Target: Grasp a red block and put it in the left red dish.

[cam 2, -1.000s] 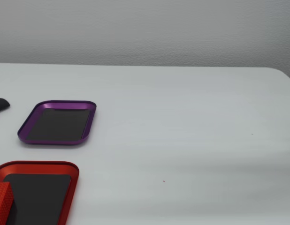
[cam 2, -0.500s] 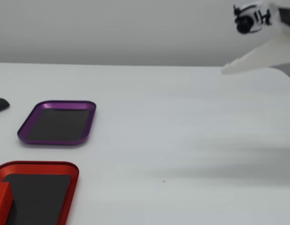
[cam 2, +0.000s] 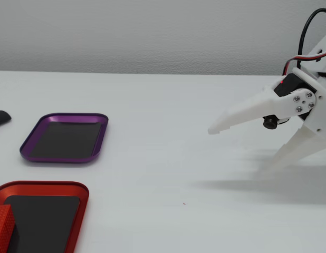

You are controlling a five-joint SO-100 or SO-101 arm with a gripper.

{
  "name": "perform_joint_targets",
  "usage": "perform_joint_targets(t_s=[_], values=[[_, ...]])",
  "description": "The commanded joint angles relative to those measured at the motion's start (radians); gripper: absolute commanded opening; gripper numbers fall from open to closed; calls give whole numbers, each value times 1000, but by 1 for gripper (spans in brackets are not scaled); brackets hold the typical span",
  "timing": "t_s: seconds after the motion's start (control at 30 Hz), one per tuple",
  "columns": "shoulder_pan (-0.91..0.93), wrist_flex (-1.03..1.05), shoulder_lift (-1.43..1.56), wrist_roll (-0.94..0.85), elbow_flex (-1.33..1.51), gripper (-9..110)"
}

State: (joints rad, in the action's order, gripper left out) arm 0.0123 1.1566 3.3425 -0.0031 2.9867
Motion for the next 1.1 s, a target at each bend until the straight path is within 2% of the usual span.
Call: perform_joint_targets(t_s=[0.0,0.3,0.4,0.57,1.07], values=[[9,3,121,8,11,34],[9,29,121,-2,69,32],[11,31,121,-3,69,22],[11,34,121,-5,69,-1],[2,26,121,0,71,0]])
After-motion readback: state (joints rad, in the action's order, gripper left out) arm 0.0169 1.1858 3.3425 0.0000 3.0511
